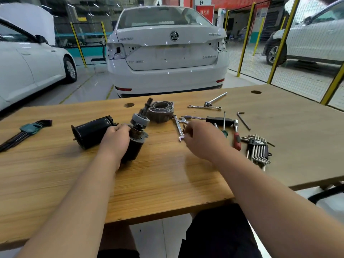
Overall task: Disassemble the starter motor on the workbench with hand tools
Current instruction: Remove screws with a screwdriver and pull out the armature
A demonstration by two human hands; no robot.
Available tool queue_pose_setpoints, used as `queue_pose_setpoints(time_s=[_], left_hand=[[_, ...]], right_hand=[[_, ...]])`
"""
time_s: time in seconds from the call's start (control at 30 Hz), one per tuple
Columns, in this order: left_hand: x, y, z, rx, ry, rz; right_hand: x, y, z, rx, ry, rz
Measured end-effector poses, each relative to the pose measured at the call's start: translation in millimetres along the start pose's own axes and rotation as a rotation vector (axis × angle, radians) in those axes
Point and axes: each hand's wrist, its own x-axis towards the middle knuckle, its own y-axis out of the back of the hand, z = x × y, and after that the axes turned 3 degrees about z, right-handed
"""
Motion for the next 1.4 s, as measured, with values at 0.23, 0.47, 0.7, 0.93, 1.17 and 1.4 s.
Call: queue_pose_setpoints(time_s=[0.23, 0.47, 0.7, 0.93, 1.17, 1.4], left_hand=[[-9.2, -14.4, -1.9, 0.322, -0.183, 0.113], [-25.5, -24.0, -6.5, 0.473, -0.342, 0.158], [-47.7, -36.1, -17.2, 0.667, -0.511, 0.178], [-48.6, -36.5, -25.3, 0.703, -0.59, 0.185], [-47.6, -34.3, -28.5, 0.687, -0.611, 0.181], [-54.7, -36.2, -26.2, 0.699, -0.603, 0.207]], right_hand=[[46.4, 38.0, 52.1, -0.235, -0.258, 0.048], [28.1, 44.5, 44.7, -0.398, -0.204, -0.058], [-23.6, 2.5, -19.6, -0.167, 0.142, 0.001], [-37.6, 5.5, -7.9, -0.13, 0.109, 0.063], [-38.8, 36.6, 52.8, -0.068, -0.323, 0.274], [-36.8, 51.7, 104.8, -0.165, -0.822, -0.12]])
